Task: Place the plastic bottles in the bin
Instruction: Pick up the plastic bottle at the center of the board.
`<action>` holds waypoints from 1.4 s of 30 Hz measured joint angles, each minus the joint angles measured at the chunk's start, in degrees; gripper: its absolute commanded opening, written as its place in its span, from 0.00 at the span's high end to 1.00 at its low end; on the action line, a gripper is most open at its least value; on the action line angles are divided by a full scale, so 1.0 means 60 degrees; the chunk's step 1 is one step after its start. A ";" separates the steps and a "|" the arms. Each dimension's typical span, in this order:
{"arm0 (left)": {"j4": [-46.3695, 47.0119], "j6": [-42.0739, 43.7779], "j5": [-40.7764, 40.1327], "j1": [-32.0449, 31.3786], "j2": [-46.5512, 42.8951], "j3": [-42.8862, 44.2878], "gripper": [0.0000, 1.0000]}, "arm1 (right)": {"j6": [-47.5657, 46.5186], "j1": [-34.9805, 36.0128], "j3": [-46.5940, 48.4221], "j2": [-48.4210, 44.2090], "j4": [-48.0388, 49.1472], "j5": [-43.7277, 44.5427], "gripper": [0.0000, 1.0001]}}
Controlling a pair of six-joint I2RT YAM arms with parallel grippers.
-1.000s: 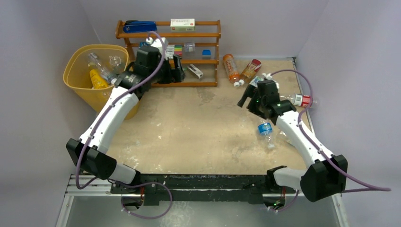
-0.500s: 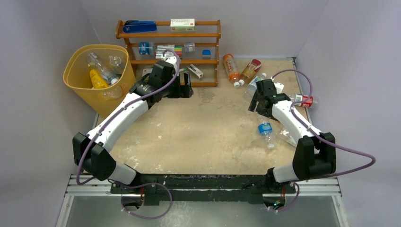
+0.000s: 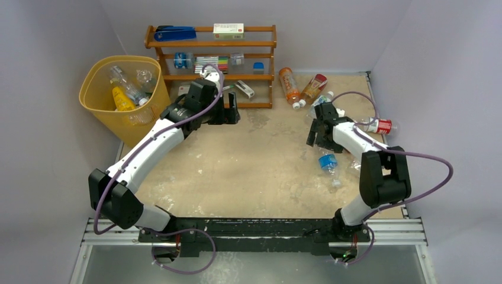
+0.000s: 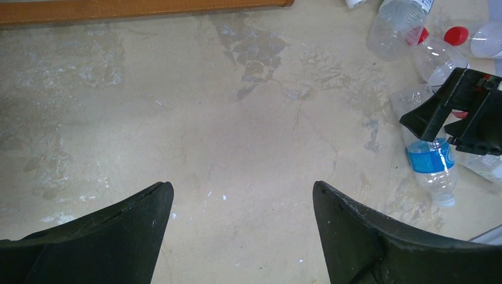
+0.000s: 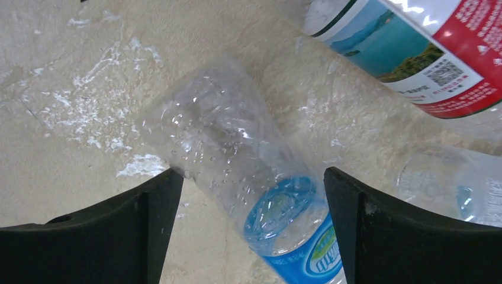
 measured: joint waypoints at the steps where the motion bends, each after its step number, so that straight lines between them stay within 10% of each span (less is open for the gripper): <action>1: -0.0004 0.0004 -0.0015 -0.0011 0.0000 0.0000 0.12 | -0.0040 0.0000 -0.0055 0.0066 0.0095 -0.0109 0.14; 14: -0.0299 0.0178 0.0193 -0.0058 -0.0171 -0.0306 0.12 | -0.0244 0.0135 -0.0820 -0.0379 0.1158 -0.2248 0.42; 42: 0.3308 -0.1075 0.3869 -0.1333 -0.1031 -0.2499 0.10 | 0.2652 0.0484 -0.1089 -0.1883 0.5446 -0.9570 0.41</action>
